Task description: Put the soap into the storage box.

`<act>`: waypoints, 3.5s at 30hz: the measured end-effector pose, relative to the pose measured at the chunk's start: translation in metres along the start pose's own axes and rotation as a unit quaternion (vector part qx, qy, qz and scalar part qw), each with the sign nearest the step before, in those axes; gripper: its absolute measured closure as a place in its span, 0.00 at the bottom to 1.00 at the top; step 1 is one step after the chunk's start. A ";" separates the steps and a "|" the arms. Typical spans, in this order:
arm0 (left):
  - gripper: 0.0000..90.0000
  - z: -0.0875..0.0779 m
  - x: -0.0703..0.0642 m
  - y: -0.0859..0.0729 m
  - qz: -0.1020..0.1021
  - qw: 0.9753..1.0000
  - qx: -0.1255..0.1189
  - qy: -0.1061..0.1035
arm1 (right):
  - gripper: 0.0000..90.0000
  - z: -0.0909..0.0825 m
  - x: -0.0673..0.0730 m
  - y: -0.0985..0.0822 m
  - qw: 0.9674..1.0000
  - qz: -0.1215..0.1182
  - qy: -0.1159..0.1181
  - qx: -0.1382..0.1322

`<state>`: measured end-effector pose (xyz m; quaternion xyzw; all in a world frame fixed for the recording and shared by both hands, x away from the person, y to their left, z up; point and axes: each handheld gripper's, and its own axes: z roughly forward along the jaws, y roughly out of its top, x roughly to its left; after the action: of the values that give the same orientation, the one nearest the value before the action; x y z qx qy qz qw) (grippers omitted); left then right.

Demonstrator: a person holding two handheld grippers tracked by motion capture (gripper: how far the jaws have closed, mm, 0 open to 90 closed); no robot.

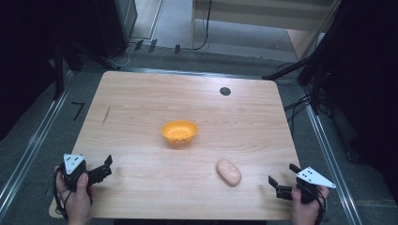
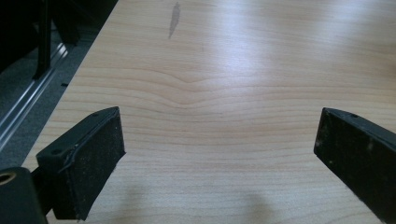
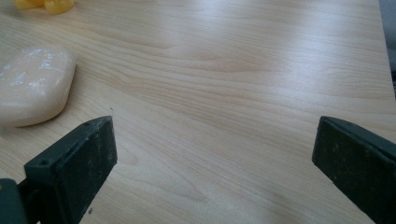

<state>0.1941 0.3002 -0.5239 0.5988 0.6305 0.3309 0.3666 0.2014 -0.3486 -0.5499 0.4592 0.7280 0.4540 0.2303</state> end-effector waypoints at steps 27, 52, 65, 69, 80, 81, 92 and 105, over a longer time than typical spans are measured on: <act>0.06 -0.004 -0.014 -0.004 0.060 0.998 -0.017 -0.005 | 0.06 0.022 0.020 0.034 0.990 -0.050 0.032 0.126; 0.00 -0.003 -0.015 -0.003 0.066 0.998 -0.013 -0.011 | 0.08 0.042 0.045 0.054 0.982 -0.082 0.055 0.162; 0.00 -0.003 -0.016 -0.003 0.069 0.997 -0.010 -0.013 | 0.08 0.051 0.061 0.060 0.978 -0.100 0.065 0.173; 0.00 -0.003 -0.016 -0.003 0.070 0.997 -0.009 -0.012 | 0.08 0.054 0.067 0.062 0.976 -0.104 0.072 0.176; 0.00 -0.002 -0.016 -0.003 0.073 0.997 -0.006 -0.009 | 0.08 0.061 0.078 0.065 0.974 -0.109 0.080 0.182; 0.00 -0.002 -0.017 -0.003 0.073 0.997 -0.006 -0.009 | 0.08 0.061 0.080 0.065 0.974 -0.106 0.080 0.185; 0.00 -0.002 -0.017 -0.003 0.075 0.997 -0.006 -0.003 | 0.08 0.068 0.092 0.069 0.971 -0.109 0.087 0.195; 0.00 -0.002 -0.017 -0.003 0.075 0.997 -0.006 -0.004 | 0.09 0.072 0.103 0.071 0.970 -0.111 0.096 0.196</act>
<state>0.1909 0.2830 -0.5243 0.6439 0.5803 0.3588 0.3463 0.2399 -0.2138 -0.5142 0.3664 0.8677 0.3160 0.1141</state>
